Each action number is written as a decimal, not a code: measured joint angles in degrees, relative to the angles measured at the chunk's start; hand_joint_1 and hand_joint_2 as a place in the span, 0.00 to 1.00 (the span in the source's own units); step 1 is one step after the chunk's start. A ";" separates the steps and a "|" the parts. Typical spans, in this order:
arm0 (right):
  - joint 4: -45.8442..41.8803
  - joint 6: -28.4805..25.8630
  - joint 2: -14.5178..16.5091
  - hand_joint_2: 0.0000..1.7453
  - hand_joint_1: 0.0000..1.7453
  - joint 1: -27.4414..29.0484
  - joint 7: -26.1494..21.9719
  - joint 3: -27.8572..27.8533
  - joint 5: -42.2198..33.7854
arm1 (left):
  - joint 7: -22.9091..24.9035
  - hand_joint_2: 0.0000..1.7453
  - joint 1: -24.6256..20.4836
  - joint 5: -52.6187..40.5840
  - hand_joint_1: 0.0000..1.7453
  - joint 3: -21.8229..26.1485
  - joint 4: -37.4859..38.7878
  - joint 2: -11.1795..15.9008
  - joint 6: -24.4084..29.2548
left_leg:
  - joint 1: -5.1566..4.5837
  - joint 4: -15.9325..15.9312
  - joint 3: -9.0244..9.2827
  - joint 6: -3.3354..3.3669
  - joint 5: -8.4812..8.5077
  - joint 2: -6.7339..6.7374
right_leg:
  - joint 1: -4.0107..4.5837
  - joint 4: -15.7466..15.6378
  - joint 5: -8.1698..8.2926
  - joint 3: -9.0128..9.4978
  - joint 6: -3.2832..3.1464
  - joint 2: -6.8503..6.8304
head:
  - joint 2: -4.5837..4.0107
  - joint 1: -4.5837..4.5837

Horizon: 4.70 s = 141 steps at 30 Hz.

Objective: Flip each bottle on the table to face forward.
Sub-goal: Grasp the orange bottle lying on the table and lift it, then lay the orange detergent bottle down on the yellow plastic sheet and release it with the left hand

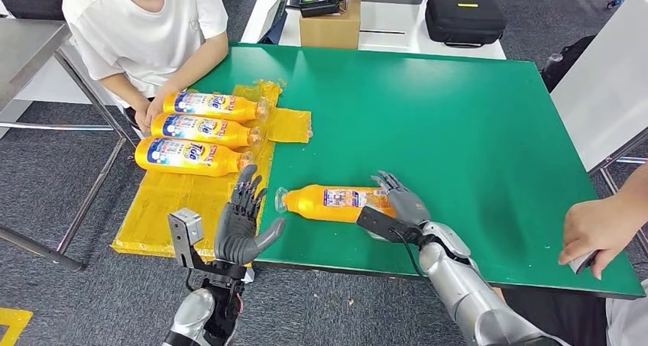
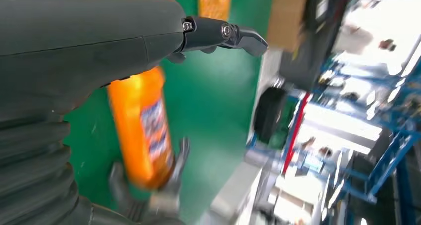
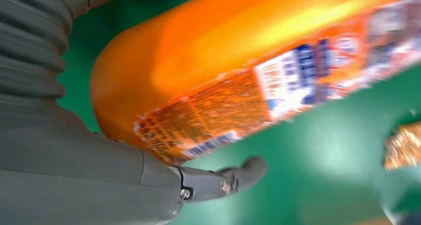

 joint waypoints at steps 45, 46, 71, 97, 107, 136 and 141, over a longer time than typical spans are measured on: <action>4.35 -3.02 1.78 1.00 1.00 -0.29 -12.50 0.10 -18.28 | -2.11 1.00 0.68 4.28 0.00 -2.49 2.78 1.91 -5.14 | 0.00 0.01 -0.02 0.00 -0.01 -0.05 | 0.00 0.02 0.00 0.02 0.01 0.07 | -0.01 -0.01; 3.59 -3.38 1.85 1.00 1.00 0.68 -14.01 -0.99 -19.65 | -2.89 1.00 0.81 3.25 0.00 -2.46 2.43 2.01 -4.11 | 0.00 0.01 -0.03 0.00 -0.01 -0.07 | 0.00 0.01 -0.01 0.01 0.01 0.06 | -0.01 -0.01; -30.40 1.21 1.14 1.00 1.00 20.64 -19.14 -6.21 -38.88 | -6.48 1.00 5.18 11.95 0.00 -0.83 -7.35 2.62 -13.07 | 0.00 0.00 -0.15 -0.01 -0.02 -0.07 | 0.00 0.00 -0.02 -0.11 0.00 0.01 | 0.00 0.00; -34.84 2.15 2.22 1.00 1.00 19.88 -19.14 15.89 -37.31 | -6.78 1.00 -0.50 -11.95 0.00 -7.49 -5.03 2.84 -6.47 | 0.01 -0.01 -0.16 -0.01 -0.01 -0.12 | 0.00 0.01 -0.02 -0.11 0.00 -0.02 | -0.01 -0.01; -34.58 2.20 2.22 1.00 1.00 19.51 -19.14 16.81 -37.32 | -6.96 1.00 -1.15 -12.85 0.00 -8.35 -4.15 2.84 -5.72 | 0.00 -0.01 -0.17 -0.01 -0.01 -0.12 | 0.00 0.01 -0.02 -0.12 0.00 -0.02 | 0.00 0.01; -31.62 2.17 4.45 0.00 0.00 19.05 -19.27 18.38 -37.23 | -6.91 1.00 -0.11 10.01 1.00 -6.42 -3.93 3.07 -23.78 | 0.01 -0.01 -0.17 -0.01 -0.01 -0.10 | 0.00 0.01 -0.03 -0.15 -0.01 -0.01 | -0.01 0.00; -31.22 0.05 4.77 0.00 0.00 20.05 -19.27 18.41 -36.64 | -7.00 1.00 0.49 10.67 1.00 -5.82 -4.56 3.17 -24.30 | 0.01 -0.01 -0.17 -0.01 -0.01 -0.10 | 0.00 0.01 -0.03 -0.15 -0.01 -0.01 | 0.00 0.00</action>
